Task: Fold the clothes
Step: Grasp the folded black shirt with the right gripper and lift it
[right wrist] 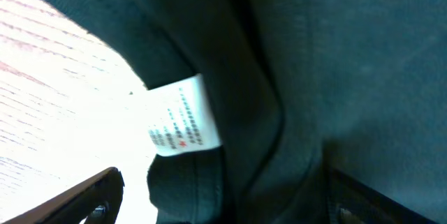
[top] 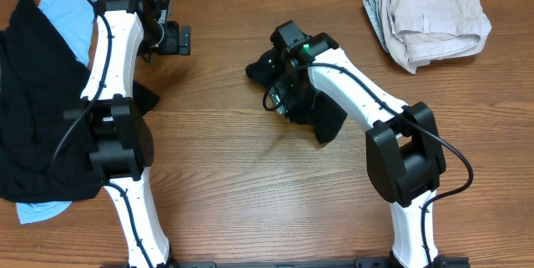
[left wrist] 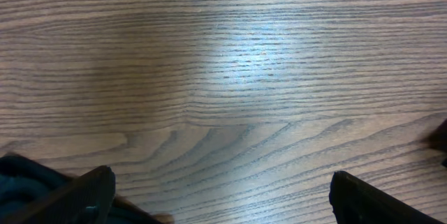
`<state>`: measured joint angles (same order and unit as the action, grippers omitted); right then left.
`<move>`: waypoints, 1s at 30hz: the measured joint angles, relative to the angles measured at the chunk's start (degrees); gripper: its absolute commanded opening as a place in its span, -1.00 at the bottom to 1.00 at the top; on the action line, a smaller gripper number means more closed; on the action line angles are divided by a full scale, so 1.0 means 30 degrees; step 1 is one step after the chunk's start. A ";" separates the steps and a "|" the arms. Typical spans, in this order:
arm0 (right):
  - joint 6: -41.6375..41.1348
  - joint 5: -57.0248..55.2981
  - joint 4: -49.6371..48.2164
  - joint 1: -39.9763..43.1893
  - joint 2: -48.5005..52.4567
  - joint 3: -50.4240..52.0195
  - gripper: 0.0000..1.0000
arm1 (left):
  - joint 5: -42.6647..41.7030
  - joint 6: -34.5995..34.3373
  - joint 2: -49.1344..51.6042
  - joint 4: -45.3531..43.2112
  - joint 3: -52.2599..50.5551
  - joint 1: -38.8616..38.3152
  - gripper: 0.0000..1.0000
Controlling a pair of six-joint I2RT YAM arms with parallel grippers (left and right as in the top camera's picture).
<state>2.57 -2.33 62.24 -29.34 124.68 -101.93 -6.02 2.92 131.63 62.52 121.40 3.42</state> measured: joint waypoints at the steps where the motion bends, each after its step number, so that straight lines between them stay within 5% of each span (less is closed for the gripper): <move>1: 0.0284 0.0007 -0.0248 -0.0036 0.0000 0.0102 0.87 | 0.0000 0.0000 0.0000 0.0007 0.0000 0.0000 0.99; 11: 0.2375 -0.1821 -0.1982 -0.0109 0.0007 0.1319 0.72 | 0.0000 0.0000 0.0000 0.0007 0.0000 0.0000 1.00; 17: 0.2747 -0.3381 -0.1974 -0.0058 0.0095 0.1545 0.15 | 0.0000 0.0000 0.0000 0.0000 0.0000 0.0000 1.00; 25: 0.2645 -0.3701 -0.2455 0.0284 0.0109 0.1596 -0.22 | 0.0000 0.0000 0.0000 0.0000 0.0000 0.0000 1.00; 30: 0.2353 -0.3570 -0.2528 0.0284 0.0211 0.1596 -0.84 | 0.0000 0.0000 0.0000 0.0000 0.0000 0.0000 1.00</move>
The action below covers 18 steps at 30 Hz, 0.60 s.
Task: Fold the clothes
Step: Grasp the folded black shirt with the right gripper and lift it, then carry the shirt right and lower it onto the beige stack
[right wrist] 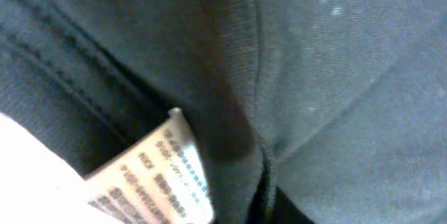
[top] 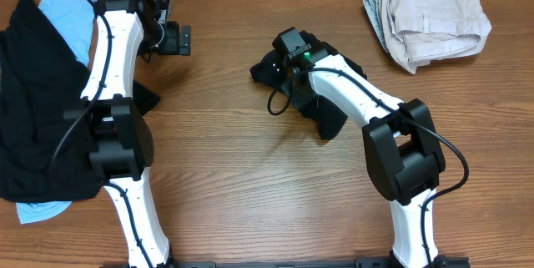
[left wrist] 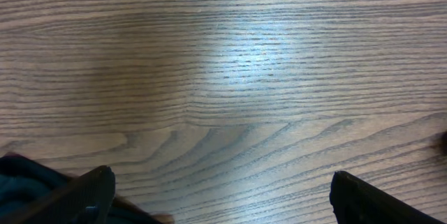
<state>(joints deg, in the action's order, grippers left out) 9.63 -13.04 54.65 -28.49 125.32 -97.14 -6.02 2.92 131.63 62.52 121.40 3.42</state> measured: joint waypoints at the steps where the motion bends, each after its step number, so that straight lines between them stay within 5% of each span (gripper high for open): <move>1: -0.0313 0.0029 -0.0015 0.0007 0.0015 0.0000 -0.92 | 0.0000 0.0000 0.0000 0.0000 0.0000 0.0000 1.00; 7: -0.1239 0.0211 0.1056 0.0138 0.0022 -0.0663 -0.92 | 0.0000 0.0000 0.0000 -0.0160 0.0000 0.0000 1.00; 18: -0.1996 0.0459 0.7271 0.1676 0.0036 -1.1409 -0.92 | 0.0000 0.0000 0.0000 -0.0153 0.0000 0.0000 1.00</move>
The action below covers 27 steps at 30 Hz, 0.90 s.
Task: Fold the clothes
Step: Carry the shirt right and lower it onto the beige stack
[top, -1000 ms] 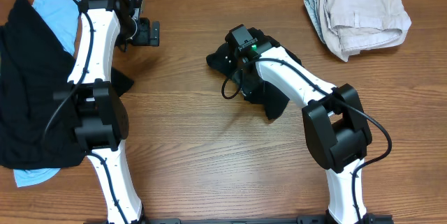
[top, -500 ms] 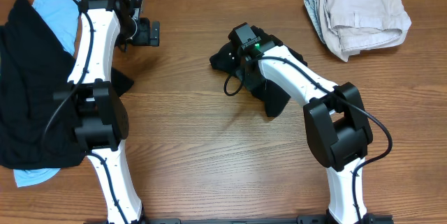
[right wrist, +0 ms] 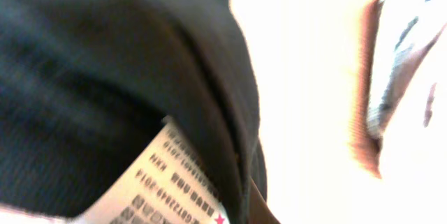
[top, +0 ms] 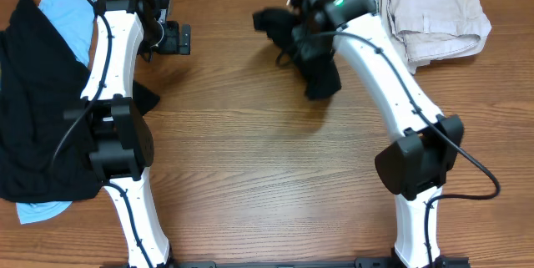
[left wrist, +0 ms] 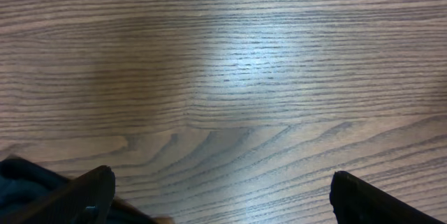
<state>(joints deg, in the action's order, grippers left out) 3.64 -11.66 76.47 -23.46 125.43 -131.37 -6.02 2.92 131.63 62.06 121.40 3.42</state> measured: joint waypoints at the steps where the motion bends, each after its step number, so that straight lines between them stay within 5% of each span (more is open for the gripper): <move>1: 0.0007 0.0029 0.0204 0.0248 0.0000 -0.0794 -0.92 | 0.0000 0.0000 0.0000 -0.0007 0.0000 0.0000 1.00; 9: 0.0000 -0.1581 0.0095 0.3366 -0.0007 -0.3504 -0.92 | 0.0000 0.0000 0.0000 -0.0007 0.0000 0.0000 1.00; 27: 0.2018 -0.3504 -0.7512 1.0040 0.0328 -0.3701 -0.93 | 0.0000 0.0000 0.0000 -0.0437 0.0000 0.0000 0.99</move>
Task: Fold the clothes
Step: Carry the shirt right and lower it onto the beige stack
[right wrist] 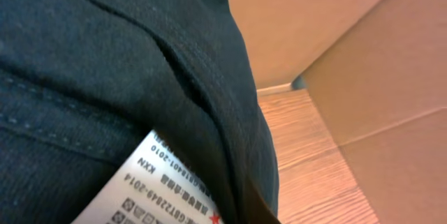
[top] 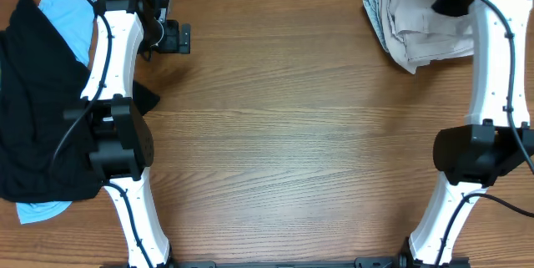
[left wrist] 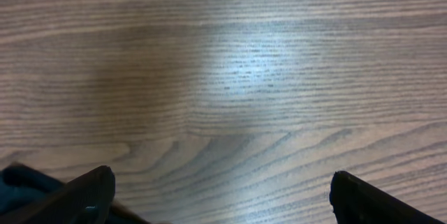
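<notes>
A dark garment (right wrist: 105,63) with a white care label (right wrist: 150,182) fills the right wrist view; the fingers are hidden behind it. In the overhead view only a small black piece of it (top: 447,2) shows, hanging under my right gripper at the table's far right corner. It hangs over a folded beige pile (top: 430,22). My left gripper (top: 173,38) hovers at the back left, open, with only bare wood between its fingertips (left wrist: 87,190).
A heap of black clothes (top: 33,109) and a light blue garment (top: 65,9) lie at the left edge, beside the left arm. Brown cardboard walls (right wrist: 363,77) stand close behind the right gripper. The wooden table (top: 275,134) spans the middle.
My right gripper has gone with the black garment from the back centre of the table to the far right corner, above the beige pile. The left arm has stayed in place.
The black garment lay bunched in the table's middle with my right gripper down on it. At the following moment the gripper was still pressed into it. Then it hung from the gripper at the back centre, and now it hangs over the beige pile at the back right.
</notes>
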`<state>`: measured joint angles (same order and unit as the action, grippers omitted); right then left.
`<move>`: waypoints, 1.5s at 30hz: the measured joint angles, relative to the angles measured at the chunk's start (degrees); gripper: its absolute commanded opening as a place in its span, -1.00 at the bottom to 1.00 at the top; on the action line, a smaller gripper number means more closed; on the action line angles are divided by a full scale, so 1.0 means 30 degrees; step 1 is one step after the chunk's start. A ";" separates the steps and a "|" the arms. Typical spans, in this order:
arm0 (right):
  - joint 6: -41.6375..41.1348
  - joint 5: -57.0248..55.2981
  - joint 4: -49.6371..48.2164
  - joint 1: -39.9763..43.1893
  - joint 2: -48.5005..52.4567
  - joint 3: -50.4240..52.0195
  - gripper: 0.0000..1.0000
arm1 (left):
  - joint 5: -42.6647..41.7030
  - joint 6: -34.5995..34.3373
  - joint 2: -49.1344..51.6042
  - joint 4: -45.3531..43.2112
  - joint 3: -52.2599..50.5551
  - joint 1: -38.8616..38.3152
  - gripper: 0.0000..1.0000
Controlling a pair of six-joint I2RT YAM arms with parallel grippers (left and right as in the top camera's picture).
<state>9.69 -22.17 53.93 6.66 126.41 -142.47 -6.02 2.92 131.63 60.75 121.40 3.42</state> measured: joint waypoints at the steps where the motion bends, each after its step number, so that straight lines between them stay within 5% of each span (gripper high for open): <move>1: 0.0066 -0.0058 -0.0182 0.0160 0.0226 -0.0044 -0.92 | 0.0000 -0.0007 0.0000 -0.0095 0.0000 0.0000 0.99; 11: 0.0270 0.0401 -0.0401 0.0503 0.4350 -0.0117 -0.90 | -0.0007 0.0000 0.0000 -0.0219 0.0000 0.0000 1.00; 12: 0.0211 0.0481 -0.0270 0.0386 0.4648 -0.0117 -0.46 | -0.0007 -0.0007 0.0000 -0.0248 0.0000 0.0000 1.00; 14: -0.0036 0.0634 -0.0058 0.0117 0.4976 -0.0117 0.84 | -0.0007 -0.0007 0.0000 -0.0270 0.0000 0.0000 1.00; 15: -0.0219 0.0714 0.0109 -0.0029 0.5056 -0.0117 1.00 | -0.0007 0.0000 0.0000 -0.0277 0.0000 0.0000 1.00; 29: -0.2623 0.7388 0.3417 -0.1333 0.4102 -0.2914 1.00 | -0.0066 0.0000 0.0000 -0.0423 0.0000 0.0000 1.00; 31: -0.2812 0.7774 0.3497 -0.1253 0.3177 -0.3555 0.65 | -0.0073 0.0000 0.0000 -0.0415 0.0000 0.0000 1.00; 35: -0.3031 0.7861 0.3570 -0.0801 0.1501 -0.4160 -0.60 | -0.0073 -0.0007 0.0000 -0.0423 0.0000 0.0000 1.00; 37: -0.3053 0.7737 0.3483 -0.0444 0.1064 -0.4153 -0.82 | -0.0073 0.0000 0.0000 -0.0423 0.0000 0.0000 1.00; 40: -0.3249 0.7592 0.2630 0.0044 0.1100 -0.3228 -0.83 | -0.0073 0.0000 0.0000 -0.0437 0.0000 0.0000 1.00; 41: -0.3330 0.7592 0.2149 0.0117 0.1224 -0.2739 -0.60 | -0.0073 -0.0007 0.0000 -0.0481 0.0000 0.0000 1.00; 42: -0.3453 0.7577 0.1588 0.0153 0.1421 -0.2084 0.32 | -0.0080 0.0000 0.0000 -0.0532 0.0000 0.0000 1.00; 45: -0.3861 0.7548 -0.0539 0.0138 0.2441 0.0437 0.72 | -0.0080 -0.0007 0.0000 -0.0576 0.0000 0.0000 1.00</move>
<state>-1.89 0.47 52.31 7.07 133.73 -141.16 -6.26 2.90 131.63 59.02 121.40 3.42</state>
